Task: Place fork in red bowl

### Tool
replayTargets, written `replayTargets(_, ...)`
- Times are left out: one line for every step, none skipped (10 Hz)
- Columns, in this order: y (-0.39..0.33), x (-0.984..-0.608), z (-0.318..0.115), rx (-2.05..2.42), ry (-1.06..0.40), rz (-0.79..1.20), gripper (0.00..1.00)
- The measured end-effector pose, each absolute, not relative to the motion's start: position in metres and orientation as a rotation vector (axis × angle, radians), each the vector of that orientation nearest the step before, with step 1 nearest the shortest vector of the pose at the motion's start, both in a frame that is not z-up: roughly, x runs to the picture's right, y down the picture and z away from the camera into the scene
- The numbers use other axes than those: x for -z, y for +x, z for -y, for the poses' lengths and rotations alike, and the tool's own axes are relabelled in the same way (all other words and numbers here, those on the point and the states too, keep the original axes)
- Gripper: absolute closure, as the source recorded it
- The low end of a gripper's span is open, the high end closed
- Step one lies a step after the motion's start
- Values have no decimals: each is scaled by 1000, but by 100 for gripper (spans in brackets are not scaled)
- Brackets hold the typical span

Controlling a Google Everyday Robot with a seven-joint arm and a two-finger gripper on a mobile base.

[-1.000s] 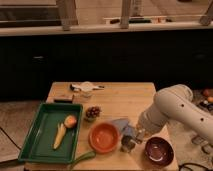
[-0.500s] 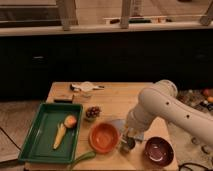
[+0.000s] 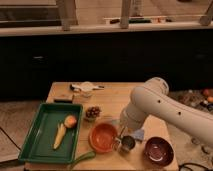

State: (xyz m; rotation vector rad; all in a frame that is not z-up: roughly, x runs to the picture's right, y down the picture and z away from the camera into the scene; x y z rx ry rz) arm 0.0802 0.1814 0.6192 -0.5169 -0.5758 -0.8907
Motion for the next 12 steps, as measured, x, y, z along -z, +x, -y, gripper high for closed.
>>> replayTargets(77, -621, -177, 892, -513, 578, 100)
replayTargets(77, -621, -176, 894, -518, 578, 100)
replayTargets(75, -622, -173, 895, -517, 579, 100)
replayTargets(74, -624, -172, 897, -519, 580, 100)
replayTargets(72, -625, -170, 903, -522, 581, 100)
replayTargets(70, -626, -169, 906, -523, 581, 100)
replayTargets(68, -627, -167, 912, -525, 582, 100)
replayTargets(66, -628, -165, 916, -525, 584, 100)
replayTargets(65, -628, -164, 920, -528, 583, 100)
replayTargets(64, -629, -163, 922, -529, 585, 100)
replayTargets(62, -630, -162, 927, -529, 586, 100)
replayTargets(60, -631, -161, 930, -530, 588, 100)
